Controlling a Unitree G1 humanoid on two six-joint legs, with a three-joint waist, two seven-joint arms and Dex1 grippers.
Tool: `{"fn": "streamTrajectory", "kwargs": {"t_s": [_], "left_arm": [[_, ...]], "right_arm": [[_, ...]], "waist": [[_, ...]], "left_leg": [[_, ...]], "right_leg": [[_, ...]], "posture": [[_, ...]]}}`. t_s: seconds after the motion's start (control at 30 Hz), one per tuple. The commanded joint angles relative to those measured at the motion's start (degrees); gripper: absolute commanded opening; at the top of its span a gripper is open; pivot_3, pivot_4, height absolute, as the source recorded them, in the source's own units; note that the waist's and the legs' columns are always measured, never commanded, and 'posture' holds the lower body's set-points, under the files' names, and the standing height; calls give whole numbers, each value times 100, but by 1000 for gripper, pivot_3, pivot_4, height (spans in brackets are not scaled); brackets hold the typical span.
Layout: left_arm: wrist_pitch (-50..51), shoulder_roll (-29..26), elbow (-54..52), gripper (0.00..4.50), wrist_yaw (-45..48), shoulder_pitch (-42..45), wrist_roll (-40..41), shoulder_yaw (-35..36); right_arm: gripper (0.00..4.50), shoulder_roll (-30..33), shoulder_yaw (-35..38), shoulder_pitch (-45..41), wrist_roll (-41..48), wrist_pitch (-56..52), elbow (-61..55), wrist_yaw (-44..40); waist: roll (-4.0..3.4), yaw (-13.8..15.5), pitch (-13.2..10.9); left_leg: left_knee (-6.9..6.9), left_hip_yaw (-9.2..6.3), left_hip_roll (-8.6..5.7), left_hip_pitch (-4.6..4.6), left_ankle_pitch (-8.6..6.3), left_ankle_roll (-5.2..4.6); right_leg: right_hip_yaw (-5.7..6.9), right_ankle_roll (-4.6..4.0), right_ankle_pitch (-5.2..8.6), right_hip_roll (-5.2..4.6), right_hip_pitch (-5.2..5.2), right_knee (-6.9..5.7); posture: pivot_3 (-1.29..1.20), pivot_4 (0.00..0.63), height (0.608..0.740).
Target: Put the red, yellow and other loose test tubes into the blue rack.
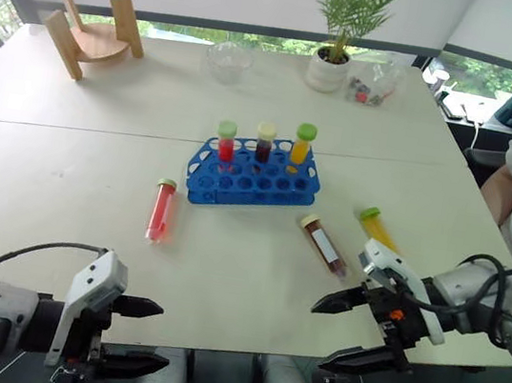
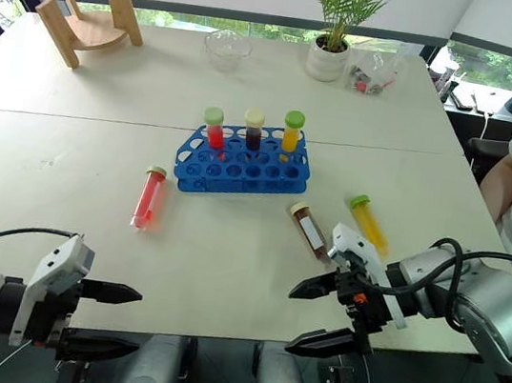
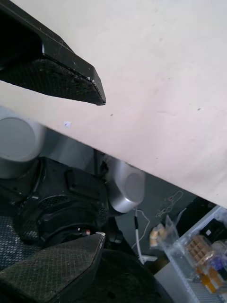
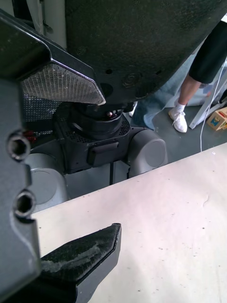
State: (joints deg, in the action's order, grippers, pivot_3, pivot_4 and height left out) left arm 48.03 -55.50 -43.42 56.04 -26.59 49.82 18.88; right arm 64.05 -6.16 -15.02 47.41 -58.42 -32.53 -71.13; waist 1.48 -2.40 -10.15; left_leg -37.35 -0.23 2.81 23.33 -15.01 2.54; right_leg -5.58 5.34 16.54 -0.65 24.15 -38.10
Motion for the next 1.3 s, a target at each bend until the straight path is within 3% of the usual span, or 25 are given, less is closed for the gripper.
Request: {"fn": "streamTrajectory", "kwargs": {"t_s": [0.03, 0.83, 1.3], "left_arm": [[37, 54, 4, 4436, -36, 87, 208, 62], [-96, 79, -76, 4436, -253, 255, -24, -163], [41, 59, -90, 4436, -379, 547, 41, -330]], "right_arm": [[4446, -59, -2, -117, 35, 12, -2, 13], [4446, -255, -179, -292, -237, 123, 251, 123], [4446, -305, -195, 19, -455, 446, 317, 84]], "waist": [[0, 0, 0], [0, 0, 0], [0, 1, 0]], "left_leg": [[0, 0, 0, 0, 0, 0], [0, -1, 0, 0, 0, 0], [0, -2, 0, 0, 0, 0]], "right_leg": [[0, 0, 0, 0, 0, 0], [0, 1, -1, 1, -1, -1], [0, 2, -1, 1, -2, -1]], "posture": [[0, 150, 740], [0, 150, 740], [0, 150, 740]]}}
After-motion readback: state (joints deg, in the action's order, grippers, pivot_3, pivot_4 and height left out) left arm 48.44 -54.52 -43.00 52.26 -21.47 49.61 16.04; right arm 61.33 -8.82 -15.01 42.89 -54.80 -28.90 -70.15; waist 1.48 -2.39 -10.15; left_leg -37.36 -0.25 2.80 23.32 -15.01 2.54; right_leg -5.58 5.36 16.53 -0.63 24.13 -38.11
